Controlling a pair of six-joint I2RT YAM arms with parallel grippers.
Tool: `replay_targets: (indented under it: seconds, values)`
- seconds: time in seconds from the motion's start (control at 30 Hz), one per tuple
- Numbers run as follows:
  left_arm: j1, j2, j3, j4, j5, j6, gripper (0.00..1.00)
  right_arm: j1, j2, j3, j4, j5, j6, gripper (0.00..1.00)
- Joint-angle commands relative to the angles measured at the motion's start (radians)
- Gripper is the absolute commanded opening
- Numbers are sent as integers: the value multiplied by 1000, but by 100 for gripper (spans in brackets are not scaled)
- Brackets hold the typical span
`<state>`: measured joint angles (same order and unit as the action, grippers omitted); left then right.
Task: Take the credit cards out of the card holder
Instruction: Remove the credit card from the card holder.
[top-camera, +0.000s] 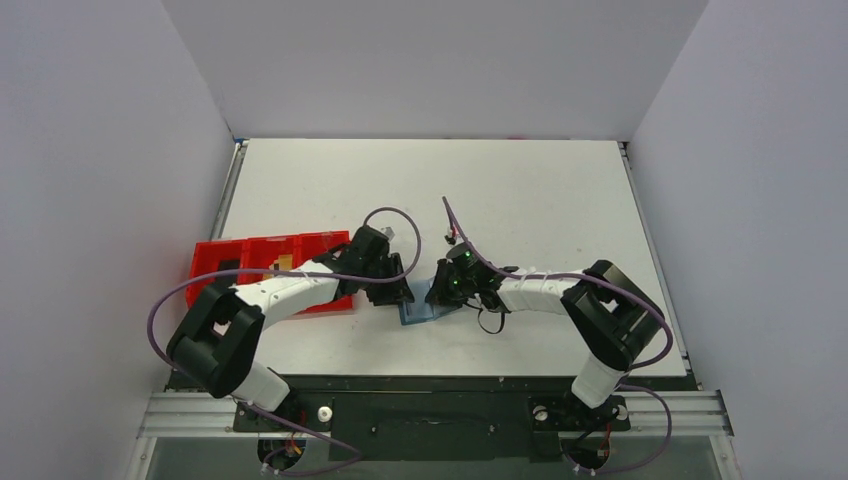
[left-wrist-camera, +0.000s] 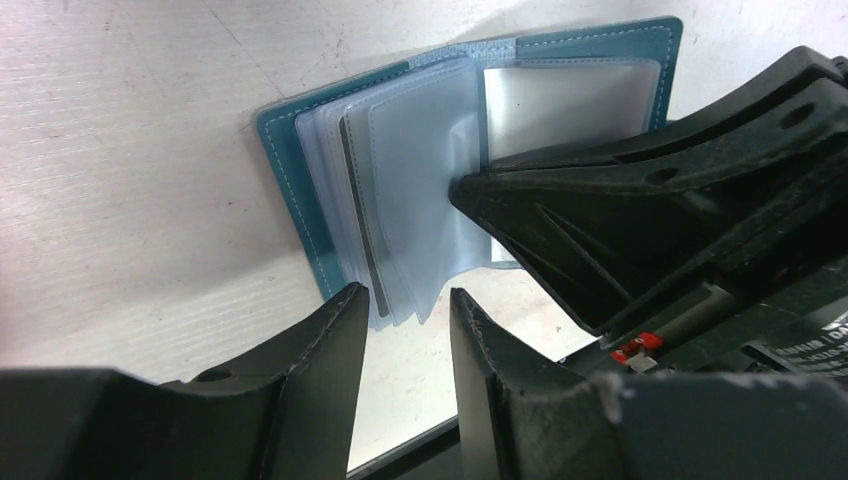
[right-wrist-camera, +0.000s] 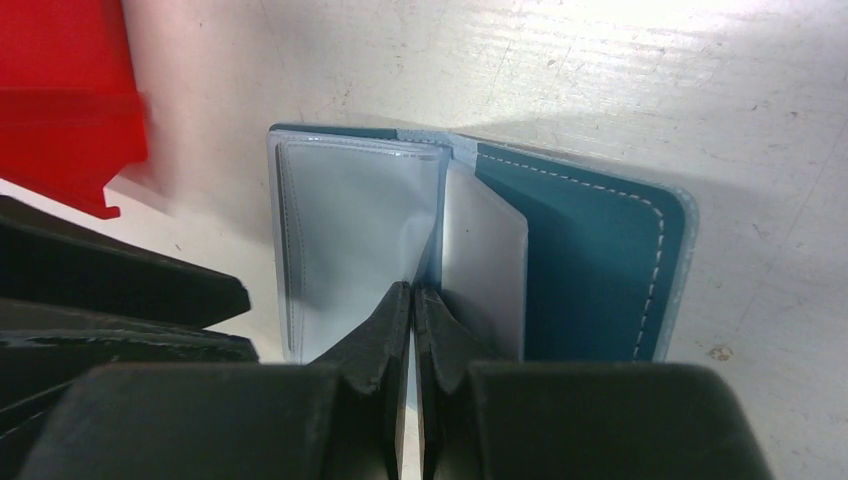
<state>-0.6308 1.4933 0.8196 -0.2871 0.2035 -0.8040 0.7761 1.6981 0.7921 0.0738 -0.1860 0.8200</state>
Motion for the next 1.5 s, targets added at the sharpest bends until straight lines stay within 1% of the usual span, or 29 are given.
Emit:
replay_targets:
  seconds: [0.0,0.57,0.8,0.87,0.97,1.0,1.03,1.07,1.1,1.13,1.17,1.2,1.27,1.33,1.47]
  values:
    - [-12,30,2,80,32,-21,33,-18,88,-71,9,-15,5,0]
    - [-32,90,10,105,31,-24,32,-32,98,-88,32,-28,4,0]
    - [-43,122,20,119,29,-29,23,-33,94,-90,36,-32,6,0]
    - [-45,129,23,123,26,-31,18,-33,87,-89,37,-36,7,0]
    - [-47,127,24,122,16,-36,3,-34,67,-81,37,-55,11,0]
    - [-47,119,24,121,11,-38,0,-35,46,-77,31,-59,12,0]
    - [-46,114,23,115,2,-40,0,-35,35,-68,14,-59,12,2]
    - [-46,105,24,111,-4,-41,0,-36,7,-62,3,-58,9,8]
    - [-47,100,25,105,-13,-42,0,-35,-7,-45,-20,-55,5,11]
    - [-47,91,26,102,-16,-43,0,-35,-39,-38,-31,-54,4,18]
    - [-47,87,27,98,-20,-43,0,-36,-68,-22,-54,-49,1,21]
    - [-47,80,29,97,-21,-43,0,-36,-82,-11,-62,-45,-2,26]
    - [-48,71,31,94,-20,-41,0,-37,-125,14,-118,-30,-8,31]
    - [-48,63,35,94,-19,-37,0,-36,-165,34,-156,-15,-12,34]
    - [-60,53,57,94,-15,-25,0,-38,-232,67,-207,1,-16,36]
